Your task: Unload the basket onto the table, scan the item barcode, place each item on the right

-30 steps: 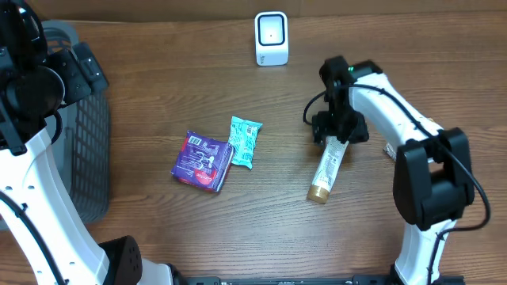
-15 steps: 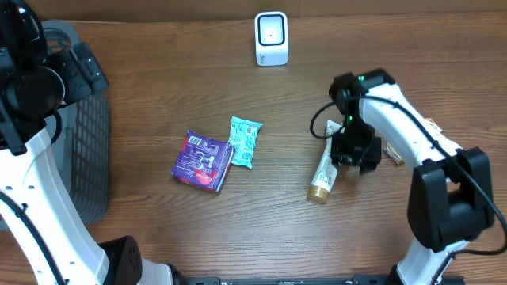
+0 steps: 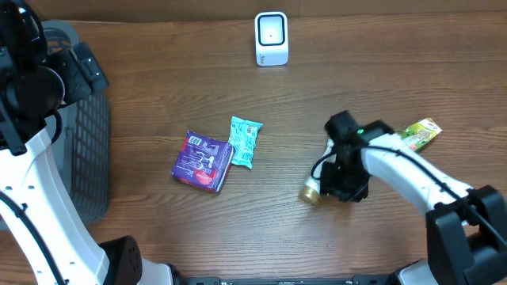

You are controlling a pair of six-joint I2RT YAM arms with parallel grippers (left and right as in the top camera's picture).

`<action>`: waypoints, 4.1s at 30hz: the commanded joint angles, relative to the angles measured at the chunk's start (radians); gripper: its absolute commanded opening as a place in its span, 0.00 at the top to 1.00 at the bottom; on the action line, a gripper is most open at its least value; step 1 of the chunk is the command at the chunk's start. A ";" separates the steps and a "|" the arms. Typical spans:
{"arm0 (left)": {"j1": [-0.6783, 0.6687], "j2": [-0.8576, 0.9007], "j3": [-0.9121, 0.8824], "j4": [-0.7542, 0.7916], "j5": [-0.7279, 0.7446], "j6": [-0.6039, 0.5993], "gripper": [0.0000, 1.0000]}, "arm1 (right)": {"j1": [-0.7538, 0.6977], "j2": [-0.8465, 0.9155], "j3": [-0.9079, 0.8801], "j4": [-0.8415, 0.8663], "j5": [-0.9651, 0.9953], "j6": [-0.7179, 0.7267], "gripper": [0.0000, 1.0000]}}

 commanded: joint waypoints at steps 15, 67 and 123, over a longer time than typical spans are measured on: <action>-0.001 0.000 -0.003 0.001 -0.006 0.008 0.00 | 0.017 0.011 -0.025 0.474 -0.056 0.160 0.52; 0.000 0.001 -0.003 0.001 -0.006 0.008 0.00 | -0.183 0.315 0.267 0.171 -0.145 -0.822 0.53; -0.001 0.001 -0.003 0.001 -0.006 0.008 0.00 | -0.018 -0.010 0.841 0.138 -0.090 -0.521 0.96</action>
